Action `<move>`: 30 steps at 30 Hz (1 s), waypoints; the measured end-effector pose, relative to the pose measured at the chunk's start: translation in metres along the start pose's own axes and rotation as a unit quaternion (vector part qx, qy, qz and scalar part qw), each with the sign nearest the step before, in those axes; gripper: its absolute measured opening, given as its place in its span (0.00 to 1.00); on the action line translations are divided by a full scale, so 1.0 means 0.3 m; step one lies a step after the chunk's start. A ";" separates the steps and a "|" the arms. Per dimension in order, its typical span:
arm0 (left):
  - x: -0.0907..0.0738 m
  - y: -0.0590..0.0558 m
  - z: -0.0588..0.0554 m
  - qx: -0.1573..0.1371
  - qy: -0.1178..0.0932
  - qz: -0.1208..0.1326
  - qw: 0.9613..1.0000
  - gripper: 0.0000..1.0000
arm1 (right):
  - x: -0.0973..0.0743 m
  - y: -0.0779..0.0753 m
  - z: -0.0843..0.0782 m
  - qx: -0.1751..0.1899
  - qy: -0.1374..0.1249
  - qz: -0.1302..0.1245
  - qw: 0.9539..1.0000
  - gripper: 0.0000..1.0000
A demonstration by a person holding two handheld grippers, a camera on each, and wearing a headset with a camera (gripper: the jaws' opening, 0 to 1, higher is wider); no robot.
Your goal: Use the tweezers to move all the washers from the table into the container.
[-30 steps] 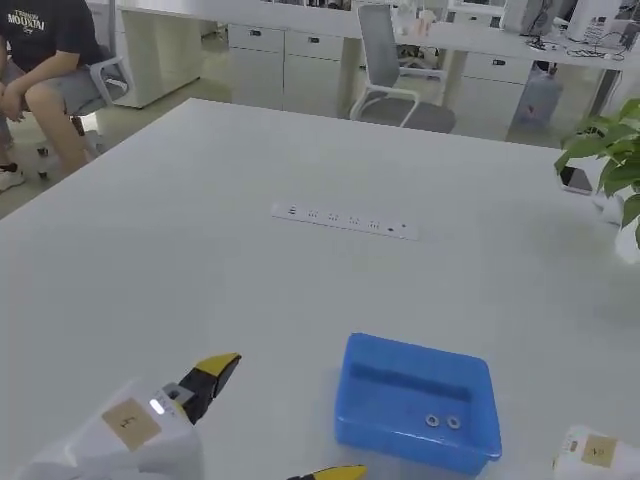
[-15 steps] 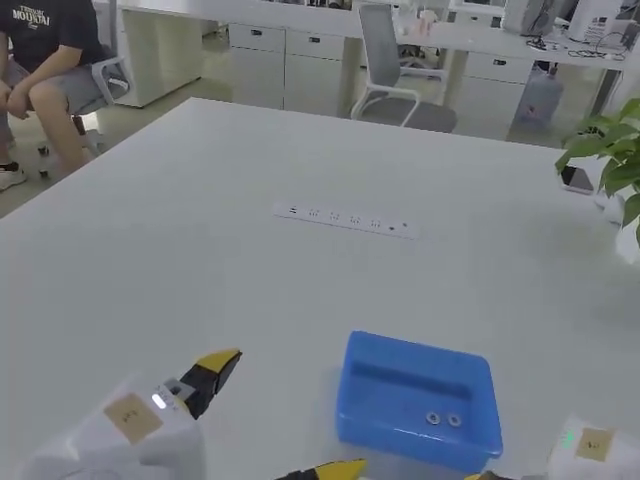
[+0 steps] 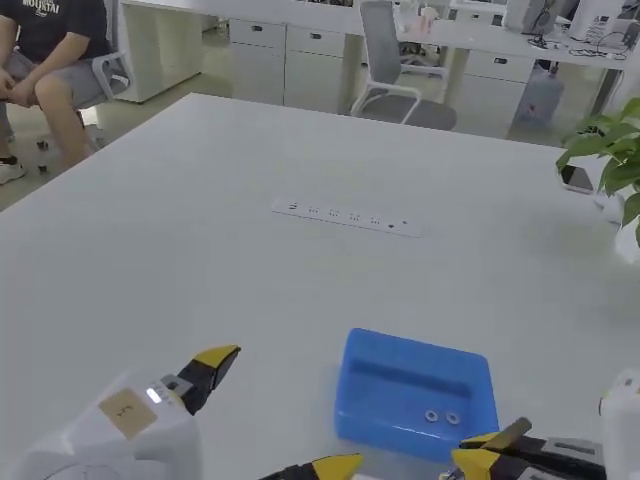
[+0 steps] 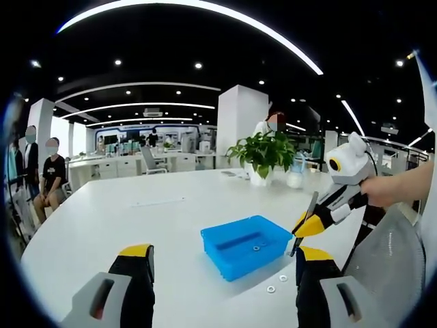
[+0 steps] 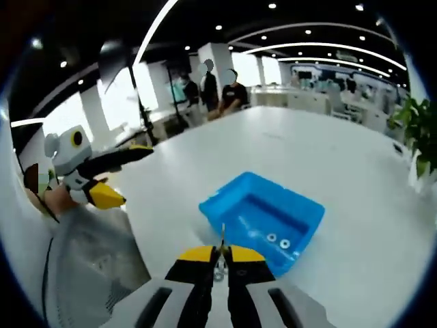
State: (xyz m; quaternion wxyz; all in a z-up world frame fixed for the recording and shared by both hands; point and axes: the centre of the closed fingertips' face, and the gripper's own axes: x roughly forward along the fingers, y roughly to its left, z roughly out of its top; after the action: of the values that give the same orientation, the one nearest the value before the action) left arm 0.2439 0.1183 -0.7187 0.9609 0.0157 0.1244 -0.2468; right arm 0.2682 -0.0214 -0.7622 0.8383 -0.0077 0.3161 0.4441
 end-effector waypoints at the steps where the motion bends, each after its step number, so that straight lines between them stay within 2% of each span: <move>1: 0.000 0.000 0.000 0.000 0.000 0.000 1.000 0.87 | -0.003 -0.002 0.010 0.015 -0.008 0.004 1.000 0.03; 3: -0.001 -0.001 0.000 -0.001 -0.001 0.000 1.000 0.87 | -0.010 -0.011 0.032 0.038 -0.024 0.010 0.999 0.03; 7: -0.001 -0.002 0.002 -0.001 -0.002 0.000 1.000 0.87 | -0.009 -0.048 0.028 0.056 -0.016 0.007 0.998 0.03; 11: -0.001 0.000 0.001 -0.001 -0.001 0.001 1.000 0.87 | -0.007 -0.063 0.068 0.096 -0.038 0.015 0.995 0.03; 18: -0.002 0.003 0.003 -0.003 -0.003 0.002 1.000 0.87 | 0.028 -0.097 0.112 0.099 -0.031 0.004 0.995 0.03; 30: -0.003 0.006 0.006 -0.005 -0.005 0.004 1.000 0.87 | 0.103 -0.094 0.172 0.083 -0.016 0.006 0.996 0.03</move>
State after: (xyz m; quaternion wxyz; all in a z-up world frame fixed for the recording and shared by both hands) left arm 0.2445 0.1202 -0.7168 0.9626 0.0106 0.1205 -0.2423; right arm 0.3290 -0.0005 -0.7450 0.8384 0.0708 0.3379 0.4218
